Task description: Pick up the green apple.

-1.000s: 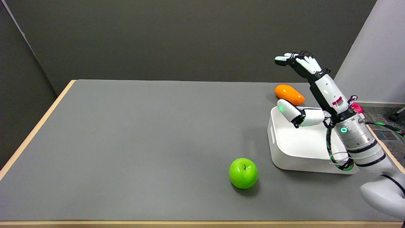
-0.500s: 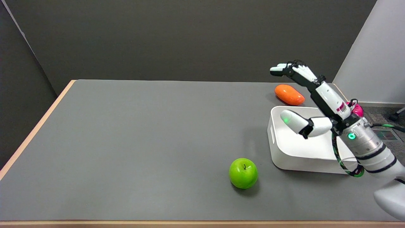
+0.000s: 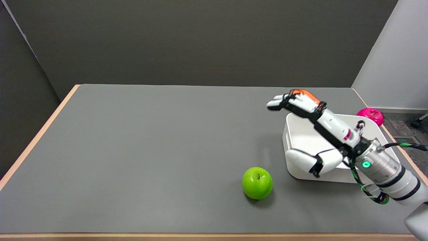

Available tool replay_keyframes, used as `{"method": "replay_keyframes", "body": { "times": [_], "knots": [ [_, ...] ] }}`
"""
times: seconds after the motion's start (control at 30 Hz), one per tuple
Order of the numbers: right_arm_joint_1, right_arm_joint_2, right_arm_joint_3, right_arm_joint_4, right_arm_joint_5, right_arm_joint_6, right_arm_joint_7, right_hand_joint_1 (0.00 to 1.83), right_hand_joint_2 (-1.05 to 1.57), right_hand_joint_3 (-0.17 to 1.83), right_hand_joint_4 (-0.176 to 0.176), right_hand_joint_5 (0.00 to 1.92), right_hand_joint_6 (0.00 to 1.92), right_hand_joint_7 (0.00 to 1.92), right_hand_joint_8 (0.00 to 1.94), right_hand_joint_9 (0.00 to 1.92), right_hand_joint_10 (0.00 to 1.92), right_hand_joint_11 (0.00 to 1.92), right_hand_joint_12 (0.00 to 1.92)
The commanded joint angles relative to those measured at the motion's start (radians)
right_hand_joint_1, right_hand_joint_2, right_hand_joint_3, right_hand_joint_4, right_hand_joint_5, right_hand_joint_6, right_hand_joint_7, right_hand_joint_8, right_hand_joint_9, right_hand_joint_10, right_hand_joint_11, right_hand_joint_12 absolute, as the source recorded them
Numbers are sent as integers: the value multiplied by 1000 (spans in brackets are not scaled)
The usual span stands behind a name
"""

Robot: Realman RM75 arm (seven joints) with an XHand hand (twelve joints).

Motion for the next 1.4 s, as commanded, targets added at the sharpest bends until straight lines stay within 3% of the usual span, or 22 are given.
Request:
{"method": "replay_keyframes", "body": {
  "times": [0.03, 0.27, 0.5, 0.77, 1.03, 1.4],
  "knots": [
    [-85, -30, 13, 235, -366, -247, 24, 490, 545, 929, -1, 258, 545, 293, 481, 68, 691, -1, 981],
    [-84, -73, -14, 247, -422, -274, -17, 498, 544, 928, -4, 257, 543, 286, 480, 54, 682, -1, 947],
    [-30, -61, -83, 242, -477, -339, -129, 501, 545, 930, -4, 257, 543, 285, 480, 52, 679, -1, 938],
    [6, -45, -95, 242, -505, -349, -131, 501, 544, 930, -1, 260, 546, 286, 478, 56, 678, -1, 942],
    [14, -48, -152, 243, -661, -433, -131, 497, 543, 932, 5, 265, 558, 294, 482, 67, 680, -1, 974],
    [18, -46, -161, 236, -701, -459, -131, 494, 540, 932, 10, 267, 564, 293, 478, 69, 679, -1, 984]
  ]
}}
